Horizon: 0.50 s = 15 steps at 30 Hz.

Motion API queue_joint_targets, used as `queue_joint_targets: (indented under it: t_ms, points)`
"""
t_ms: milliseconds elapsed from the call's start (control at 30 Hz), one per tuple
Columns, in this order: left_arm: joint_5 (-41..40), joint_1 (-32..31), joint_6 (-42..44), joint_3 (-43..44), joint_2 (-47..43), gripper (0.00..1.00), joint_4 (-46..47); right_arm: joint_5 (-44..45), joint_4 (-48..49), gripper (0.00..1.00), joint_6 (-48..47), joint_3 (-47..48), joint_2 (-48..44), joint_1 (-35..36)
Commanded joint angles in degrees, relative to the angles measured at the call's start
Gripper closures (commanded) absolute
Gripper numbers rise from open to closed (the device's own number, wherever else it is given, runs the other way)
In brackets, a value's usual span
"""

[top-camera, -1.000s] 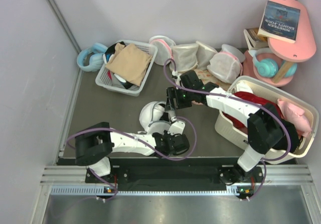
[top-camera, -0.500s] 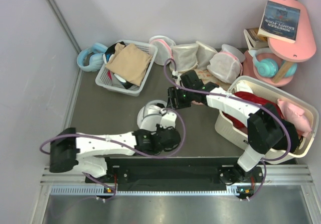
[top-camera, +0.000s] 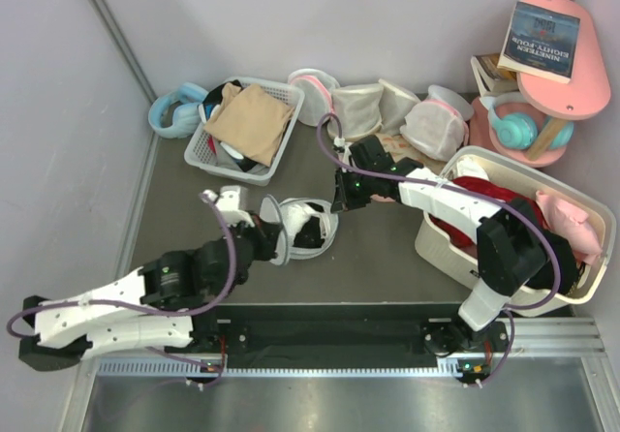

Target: Unzip the laundry bag and remove the bra

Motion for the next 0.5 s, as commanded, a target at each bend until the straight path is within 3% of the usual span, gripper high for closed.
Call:
queue_joint_targets:
  t_ms: [0,167,300,467]
  points:
    - [-10.0,2.0,-2.0,1.2,-5.7,1.0,-8.1,2.5,-2.5,1.0,-1.9,1.5,-1.0,-0.9]
    - [-14.9,2.3,-3.0,3.5,-7.3,1.0,-15.1,4.9,-4.8,1.0,-3.1,1.4,-2.6,-0.8]
    - [-17.8,2.5,-10.8,4.7,-5.2,1.0,-26.2,5.8,-5.7,1.0,-3.2,1.5,-3.9,-1.0]
    - [-16.1,5.7,-10.4,4.6,0.5,1.0,-26.9,6.4,-6.5,1.0,-3.4,1.5,-5.0,-1.0]
